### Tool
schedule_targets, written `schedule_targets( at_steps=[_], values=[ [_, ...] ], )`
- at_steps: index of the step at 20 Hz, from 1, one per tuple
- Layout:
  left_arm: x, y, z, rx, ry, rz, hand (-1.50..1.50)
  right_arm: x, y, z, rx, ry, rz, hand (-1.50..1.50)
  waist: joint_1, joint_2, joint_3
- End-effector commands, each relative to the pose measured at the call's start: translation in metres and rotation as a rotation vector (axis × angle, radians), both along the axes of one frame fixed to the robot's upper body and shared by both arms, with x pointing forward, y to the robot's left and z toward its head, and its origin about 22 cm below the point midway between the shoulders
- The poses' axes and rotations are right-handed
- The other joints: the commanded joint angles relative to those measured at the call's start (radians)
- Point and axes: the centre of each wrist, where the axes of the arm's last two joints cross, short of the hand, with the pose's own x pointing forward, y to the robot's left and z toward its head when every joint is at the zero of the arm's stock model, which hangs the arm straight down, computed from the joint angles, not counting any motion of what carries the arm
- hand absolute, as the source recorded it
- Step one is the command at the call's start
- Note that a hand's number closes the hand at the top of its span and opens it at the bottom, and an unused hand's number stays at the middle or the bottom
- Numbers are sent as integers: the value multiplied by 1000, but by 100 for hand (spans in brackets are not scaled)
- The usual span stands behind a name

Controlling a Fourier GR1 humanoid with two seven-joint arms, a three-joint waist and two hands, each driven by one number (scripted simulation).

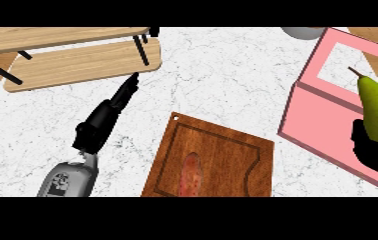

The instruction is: Pick the pear from the cutting board and place it in the cardboard box

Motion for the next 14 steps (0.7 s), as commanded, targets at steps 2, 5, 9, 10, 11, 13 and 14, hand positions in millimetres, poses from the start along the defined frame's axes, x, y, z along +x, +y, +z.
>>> schedule_targets(
  at_steps=[2,5,9,10,11,13,14],
  values=[
    [1,11,3,9,-7,6,0,22,-44,0,32,21,26,150,-1,0,0],
    [0,-5,-9,9,1,12,0,50,-37,-1,-10,94,16,150,2,0,-1],
    [5,-5,15,-16,-13,0,0,70,-83,-48,-6,134,-10,150,4,2,0],
    [-4,-5,16,-12,2,-9,0,77,-68,-44,-5,146,-10,150,5,0,0],
    [8,4,3,-20,-2,2,0,75,-61,-50,19,130,-4,150,1,0,0],
    [-10,-23,23,-20,-13,-2,0,89,-96,-74,33,184,-11,150,9,1,1],
    [-3,-18,3,7,-5,-13,0,97,-92,-73,122,169,-2,150,5,2,0]
  ],
)
